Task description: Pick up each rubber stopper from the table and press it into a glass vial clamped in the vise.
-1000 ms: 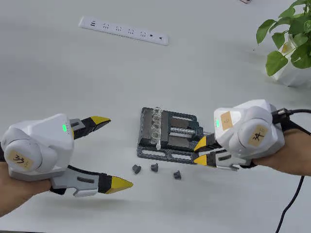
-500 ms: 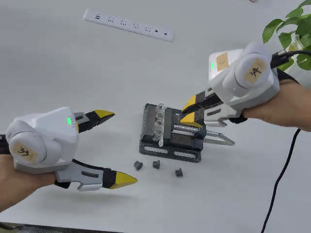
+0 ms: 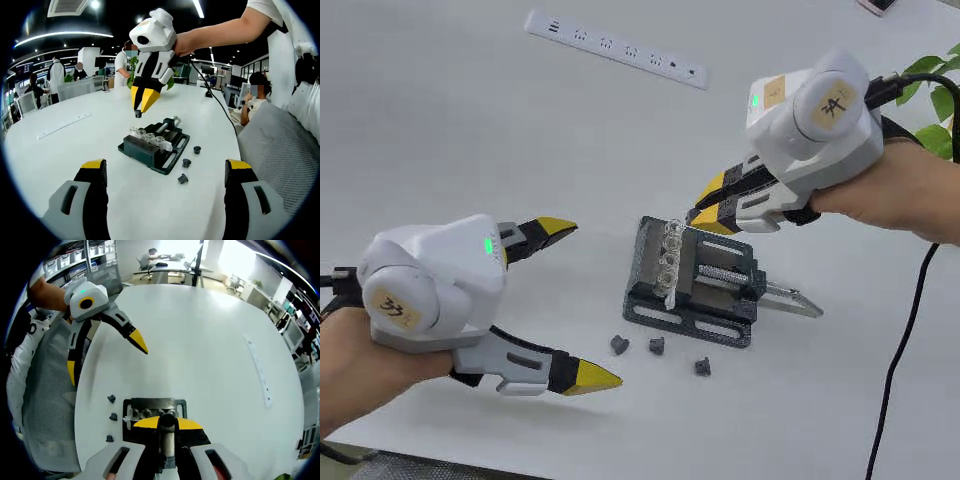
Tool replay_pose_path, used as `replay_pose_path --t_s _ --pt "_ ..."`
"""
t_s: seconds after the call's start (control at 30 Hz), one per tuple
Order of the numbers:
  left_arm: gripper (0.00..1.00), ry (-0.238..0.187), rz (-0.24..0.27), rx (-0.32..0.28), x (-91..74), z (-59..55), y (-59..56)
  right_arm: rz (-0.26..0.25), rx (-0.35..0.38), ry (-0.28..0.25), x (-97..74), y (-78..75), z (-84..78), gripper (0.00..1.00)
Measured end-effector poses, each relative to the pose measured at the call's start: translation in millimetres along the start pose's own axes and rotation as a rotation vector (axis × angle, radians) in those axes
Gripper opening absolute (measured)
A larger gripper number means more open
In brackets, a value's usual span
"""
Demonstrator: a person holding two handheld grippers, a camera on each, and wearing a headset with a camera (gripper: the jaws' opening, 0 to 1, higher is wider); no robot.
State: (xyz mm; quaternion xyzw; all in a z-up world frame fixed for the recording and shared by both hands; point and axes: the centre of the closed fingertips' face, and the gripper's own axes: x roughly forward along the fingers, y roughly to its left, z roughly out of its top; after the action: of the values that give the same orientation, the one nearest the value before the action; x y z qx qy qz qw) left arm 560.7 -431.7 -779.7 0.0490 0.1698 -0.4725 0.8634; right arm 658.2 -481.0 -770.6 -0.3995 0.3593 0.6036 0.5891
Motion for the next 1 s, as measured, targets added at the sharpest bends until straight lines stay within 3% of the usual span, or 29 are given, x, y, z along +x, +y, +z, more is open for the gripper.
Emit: replay_pose_path --t_s 0.47,1.0 --pt "0.99 -0.006 -0.001 -0.011 0.3 -5.5 0.8 0.025 0.0 0.038 16.3 -5.4 -2.3 0.06" --pt "0.98 -0.015 0.008 -0.023 -2.5 -6.7 3.4 0.039 -0.007 0.057 23.6 -5.4 -4.7 0.06"
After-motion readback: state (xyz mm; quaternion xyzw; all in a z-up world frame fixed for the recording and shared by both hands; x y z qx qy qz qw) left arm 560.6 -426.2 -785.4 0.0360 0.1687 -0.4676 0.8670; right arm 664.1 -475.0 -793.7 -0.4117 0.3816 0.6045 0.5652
